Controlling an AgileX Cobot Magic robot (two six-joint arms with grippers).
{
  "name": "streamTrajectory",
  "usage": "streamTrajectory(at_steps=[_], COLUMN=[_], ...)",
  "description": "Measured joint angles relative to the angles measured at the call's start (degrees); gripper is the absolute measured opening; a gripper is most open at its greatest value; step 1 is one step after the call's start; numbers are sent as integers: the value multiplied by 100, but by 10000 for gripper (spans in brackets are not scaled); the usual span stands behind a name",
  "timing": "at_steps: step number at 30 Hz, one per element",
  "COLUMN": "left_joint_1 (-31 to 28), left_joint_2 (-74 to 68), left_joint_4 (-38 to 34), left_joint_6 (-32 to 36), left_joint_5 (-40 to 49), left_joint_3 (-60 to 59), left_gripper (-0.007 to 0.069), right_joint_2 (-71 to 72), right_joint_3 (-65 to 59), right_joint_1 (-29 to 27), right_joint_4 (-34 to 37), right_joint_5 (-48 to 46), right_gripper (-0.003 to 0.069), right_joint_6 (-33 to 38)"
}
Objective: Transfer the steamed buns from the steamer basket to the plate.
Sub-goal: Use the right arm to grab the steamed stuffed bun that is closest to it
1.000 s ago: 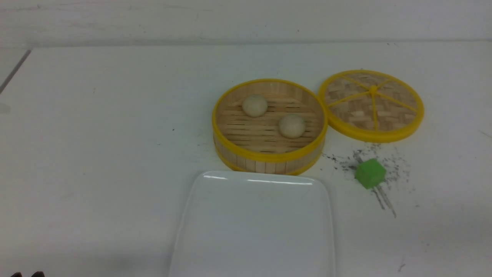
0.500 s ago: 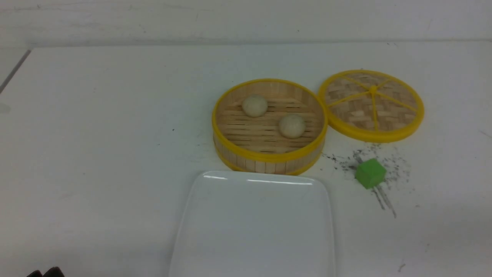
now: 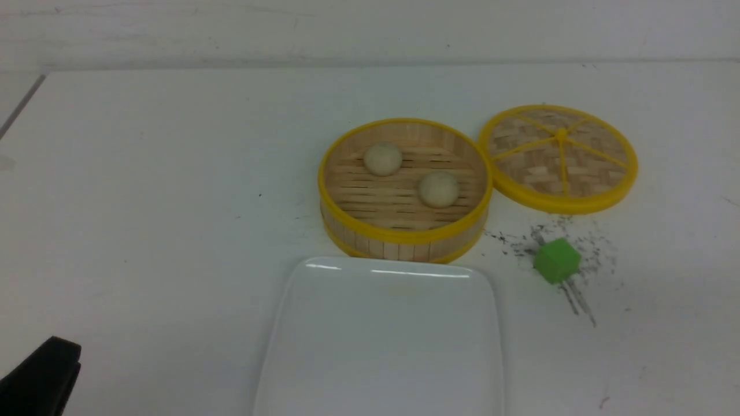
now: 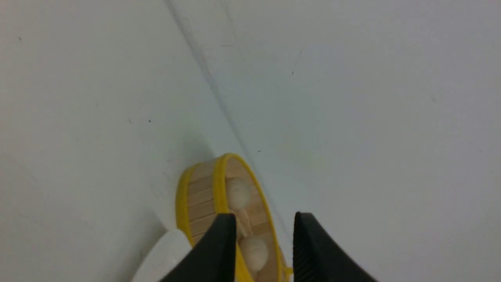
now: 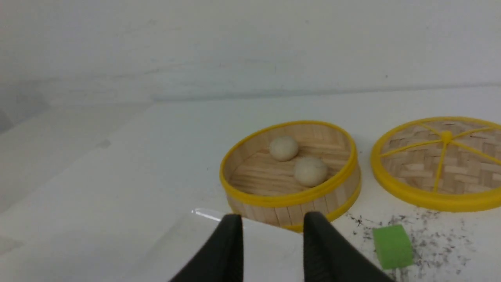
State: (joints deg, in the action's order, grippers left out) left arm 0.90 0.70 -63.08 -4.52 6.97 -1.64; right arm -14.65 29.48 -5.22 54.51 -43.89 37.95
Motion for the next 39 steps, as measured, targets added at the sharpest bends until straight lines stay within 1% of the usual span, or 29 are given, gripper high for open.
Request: streamTrajectory(at_steps=[2, 3, 4, 7, 8, 10, 11, 13, 16, 17, 19, 20, 21, 22, 25, 28, 30, 35, 39], left_joint_1=[0, 0, 0, 0, 0, 0, 0, 0, 0, 0, 0, 0, 0, 0, 0, 0, 0, 0, 0], left_joint_2=[0, 0, 0, 0, 0, 0, 0, 0, 0, 0, 0, 0, 0, -10, -416, -1051, -1484, -2289, -2964], left_joint_4=[-152, -182, -237, -277, -278, -271, -258, -224, -236, -259, -461, -500, -601, -757, -1009, -1062, -1068, -1068, -1128], left_joint_6=[81, 102, 255, 503, 732, 1034, 1294, 2052, 3131, 3272, 4033, 4133, 4365, 4651, 5176, 5473, 5543, 5609, 5926], left_joint_5=[-110, -143, -281, -300, -255, -134, -39, 189, 286, 286, 266, 249, 223, 174, 190, 412, 625, 943, 954], left_joint_3=[0, 0, 0, 0, 0, 0, 0, 90, 336, 375, 655, 704, 834, 1043, 1585, 2037, 2275, 2593, 2875], left_gripper=[241, 241, 241, 241, 241, 241, 241, 241, 241, 241, 241, 241, 241, 239, 235, 233, 233, 233, 233], right_joint_2=[-340, -484, -969, -1425, -1853, -2314, -2681, -3392, -4280, -4400, -5029, -5154, -5302, -5530, -5762, -5811, -5817, -5890, -6186], right_joint_3=[323, 414, 889, 1410, 1859, 2329, 2677, 3237, 3970, 4012, 4447, 4495, 4597, 4696, 4757, 4781, 4781, 4791, 4791], right_joint_1=[0, 0, 0, 0, 0, 0, 0, 0, 0, 0, 0, 0, 0, 0, 0, 0, 0, 42, 411], right_joint_4=[10, 23, 112, 252, 327, 353, 353, 287, 68, 53, -142, -163, -198, -218, -236, -334, -379, -431, -469], right_joint_5=[-134, -155, -194, -204, -292, -499, -680, -1140, -1675, -1730, -1996, -2014, -2035, -2064, -2022, -1870, -1787, -1739, -1506], right_gripper=[240, 240, 240, 240, 240, 240, 240, 240, 240, 240, 240, 240, 240, 240, 240, 240, 240, 240, 240], right_joint_6=[403, 477, 682, 700, 700, 700, 688, 592, 398, 382, 368, 382, 436, 648, 1122, 1454, 1556, 1577, 1601])
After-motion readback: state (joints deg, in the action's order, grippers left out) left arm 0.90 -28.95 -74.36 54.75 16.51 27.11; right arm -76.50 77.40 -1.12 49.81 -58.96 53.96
